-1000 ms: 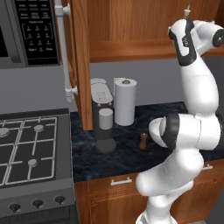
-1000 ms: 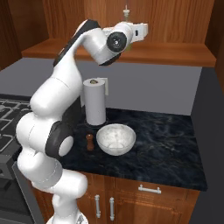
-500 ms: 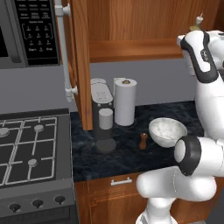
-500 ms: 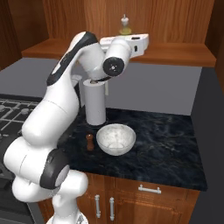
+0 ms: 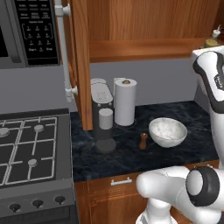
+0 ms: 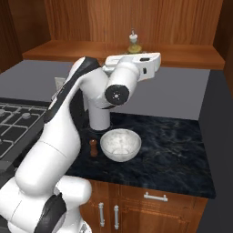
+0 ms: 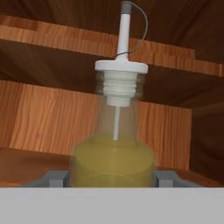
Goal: Retrieve the bottle and the shaker from the cabinet and place them next to the mixing bowl on the counter. Then add garlic from the fridge to the mixing bowl.
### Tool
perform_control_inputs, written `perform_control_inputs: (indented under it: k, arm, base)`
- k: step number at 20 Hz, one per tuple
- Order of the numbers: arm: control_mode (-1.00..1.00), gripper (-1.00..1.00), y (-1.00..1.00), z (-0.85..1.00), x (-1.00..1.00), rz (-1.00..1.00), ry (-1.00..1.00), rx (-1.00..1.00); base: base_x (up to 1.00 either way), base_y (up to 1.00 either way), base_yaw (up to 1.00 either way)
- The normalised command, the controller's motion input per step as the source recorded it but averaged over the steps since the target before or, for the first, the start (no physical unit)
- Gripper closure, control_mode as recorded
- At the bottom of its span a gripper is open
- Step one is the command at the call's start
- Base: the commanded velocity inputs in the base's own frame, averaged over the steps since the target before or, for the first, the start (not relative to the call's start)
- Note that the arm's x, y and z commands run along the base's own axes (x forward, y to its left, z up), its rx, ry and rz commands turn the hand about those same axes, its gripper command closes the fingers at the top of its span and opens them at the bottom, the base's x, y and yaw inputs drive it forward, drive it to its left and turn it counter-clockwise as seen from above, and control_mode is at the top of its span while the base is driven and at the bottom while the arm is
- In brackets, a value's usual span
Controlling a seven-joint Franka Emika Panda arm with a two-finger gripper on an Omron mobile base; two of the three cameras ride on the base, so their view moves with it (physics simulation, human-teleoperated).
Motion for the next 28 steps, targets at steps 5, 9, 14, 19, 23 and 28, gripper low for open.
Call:
perform_control_inputs:
  k: [5,9,14,19,23,28]
  arm:
    - [-1.00,1.00,-0.23,-0.22,-0.97,-0.10,0.14,0.00]
    - [-1.00,1.00,-0.23,-0.38,-0.95,-0.13,0.16,0.00]
    - [-1.00,1.00,-0.21,-0.52,-0.83,-0.13,0.15,0.00]
    - [-1.00,1.00,-0.14,-0.61,-0.39,-0.09,0.05,0.01]
    - [-1.00,1.00,-0.18,-0.43,-0.23,-0.01,0.00,0.09]
    - [-1.00,1.00,-0.31,-0.67,0.00,0.02,0.00,0.10]
  base:
    - [0.00,0.00,0.00]
    - [0.00,0.00,0.00]
    - [0.00,0.00,0.00]
    - [0.00,0.00,0.00]
    - [0.00,0.00,0.00]
    - [0.00,0.00,0.00]
